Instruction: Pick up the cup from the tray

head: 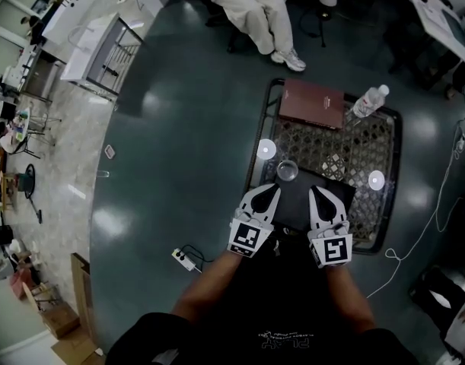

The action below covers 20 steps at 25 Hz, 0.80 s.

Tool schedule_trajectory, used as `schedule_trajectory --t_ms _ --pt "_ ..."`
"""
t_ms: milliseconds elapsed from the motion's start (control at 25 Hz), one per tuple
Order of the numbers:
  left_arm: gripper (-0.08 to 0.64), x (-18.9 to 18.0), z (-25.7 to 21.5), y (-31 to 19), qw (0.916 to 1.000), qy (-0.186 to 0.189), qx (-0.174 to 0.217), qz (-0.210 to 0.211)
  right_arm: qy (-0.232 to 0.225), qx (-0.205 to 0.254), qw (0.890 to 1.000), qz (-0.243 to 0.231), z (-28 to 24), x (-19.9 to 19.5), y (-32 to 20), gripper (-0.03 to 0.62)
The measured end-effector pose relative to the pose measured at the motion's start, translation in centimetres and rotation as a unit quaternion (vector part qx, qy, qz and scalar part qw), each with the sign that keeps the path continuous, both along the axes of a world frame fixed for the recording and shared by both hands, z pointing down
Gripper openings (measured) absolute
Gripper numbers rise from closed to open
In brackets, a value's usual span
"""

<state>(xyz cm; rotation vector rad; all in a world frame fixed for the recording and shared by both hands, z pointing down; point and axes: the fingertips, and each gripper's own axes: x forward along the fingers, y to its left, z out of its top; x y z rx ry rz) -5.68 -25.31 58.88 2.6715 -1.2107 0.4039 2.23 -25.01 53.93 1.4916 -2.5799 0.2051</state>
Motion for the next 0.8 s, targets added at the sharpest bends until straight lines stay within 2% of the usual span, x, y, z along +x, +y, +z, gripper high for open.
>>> schedule_trajectory --t_ms 320,440,720,800 --pt "0.036 0.9 3.5 0.1 0.9998 -0.009 -0.018 -0.010 0.008 -0.036 0.999 -0.019 3.2 0.0 -0.3 0.008" --pt "0.115 1.4 5.1 0.5 0.9992 -0.014 -0.036 -0.004 -0.016 -0.024 0.999 -0.017 3.5 0.0 -0.3 0.008" --pt "0.325 2.1 9.0 -0.1 0.9971 -0.022 -0.071 -0.017 -0.020 -0.035 0.999 -0.015 4.4 1.3 0.0 0.008" --pt "0.346 2.4 10.2 -0.4 0.9966 -0.034 -0.073 -0.014 -0.014 -0.035 0.999 -0.019 4.6 1.7 0.2 0.008"
